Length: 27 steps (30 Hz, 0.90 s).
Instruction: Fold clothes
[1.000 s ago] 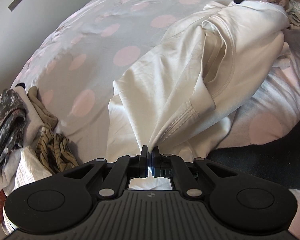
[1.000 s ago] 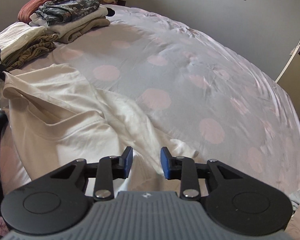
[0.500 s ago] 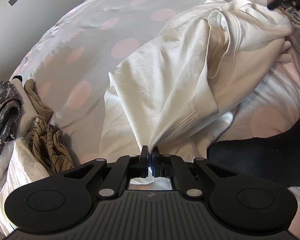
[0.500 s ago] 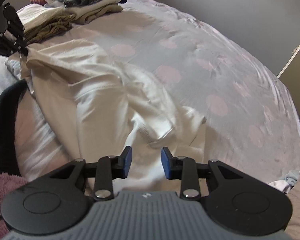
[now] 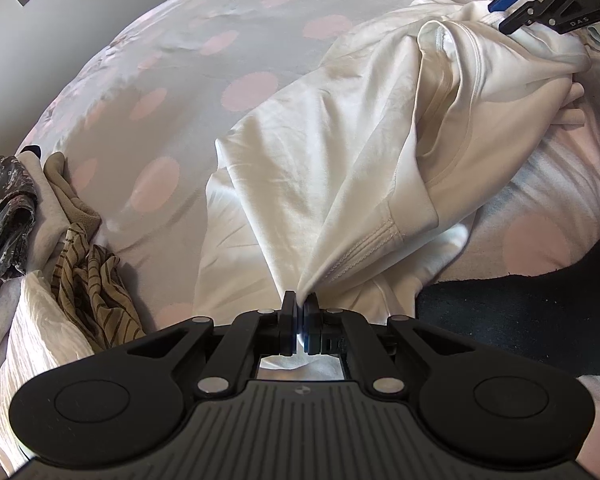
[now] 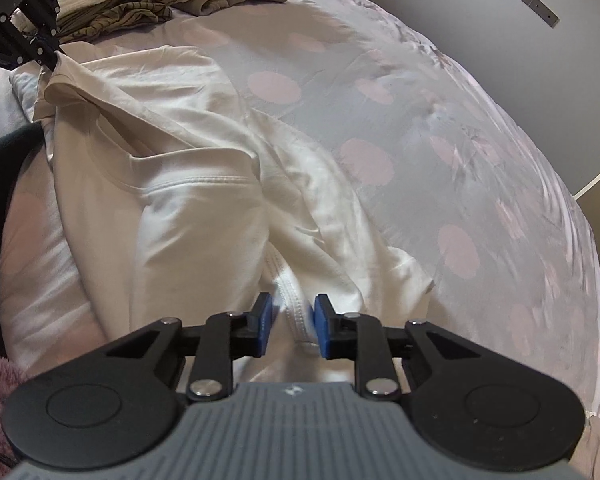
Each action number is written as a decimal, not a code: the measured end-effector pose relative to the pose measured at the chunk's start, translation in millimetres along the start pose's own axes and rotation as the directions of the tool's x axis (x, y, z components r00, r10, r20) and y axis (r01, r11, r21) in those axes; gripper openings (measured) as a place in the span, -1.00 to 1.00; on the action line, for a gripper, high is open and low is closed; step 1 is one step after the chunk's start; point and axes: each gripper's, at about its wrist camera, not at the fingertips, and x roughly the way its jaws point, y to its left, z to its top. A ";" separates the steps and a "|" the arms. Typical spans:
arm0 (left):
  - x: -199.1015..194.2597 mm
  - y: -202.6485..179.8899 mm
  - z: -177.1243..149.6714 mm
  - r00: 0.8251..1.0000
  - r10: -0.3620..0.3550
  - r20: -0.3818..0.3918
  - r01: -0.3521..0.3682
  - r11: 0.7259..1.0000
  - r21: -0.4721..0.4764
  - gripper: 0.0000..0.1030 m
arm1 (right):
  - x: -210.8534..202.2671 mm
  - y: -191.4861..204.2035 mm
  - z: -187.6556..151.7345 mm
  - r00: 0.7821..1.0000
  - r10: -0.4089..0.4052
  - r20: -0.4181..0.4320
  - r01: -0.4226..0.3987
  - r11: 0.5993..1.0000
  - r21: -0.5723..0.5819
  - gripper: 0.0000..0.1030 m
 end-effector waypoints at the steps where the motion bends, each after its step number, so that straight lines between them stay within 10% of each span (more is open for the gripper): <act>1: 0.4 0.1 0.4 1.000 -0.001 -0.001 0.001 1.000 -0.004 -0.98 | 1.4 -1.8 -0.5 1.000 0.012 -0.007 -0.012 1.000 0.008 -0.59; 9: -1.0 4.8 -1.3 1.000 0.021 0.014 -0.020 0.999 -0.032 -0.98 | -21.6 -3.7 -13.5 0.999 0.026 -0.020 -0.026 1.000 0.004 -0.83; 27: -8.2 -9.1 -0.8 0.999 0.054 -0.006 -0.054 0.998 -0.013 -0.98 | -57.1 41.3 -31.9 0.988 0.103 -0.114 -0.123 0.975 -0.183 -0.66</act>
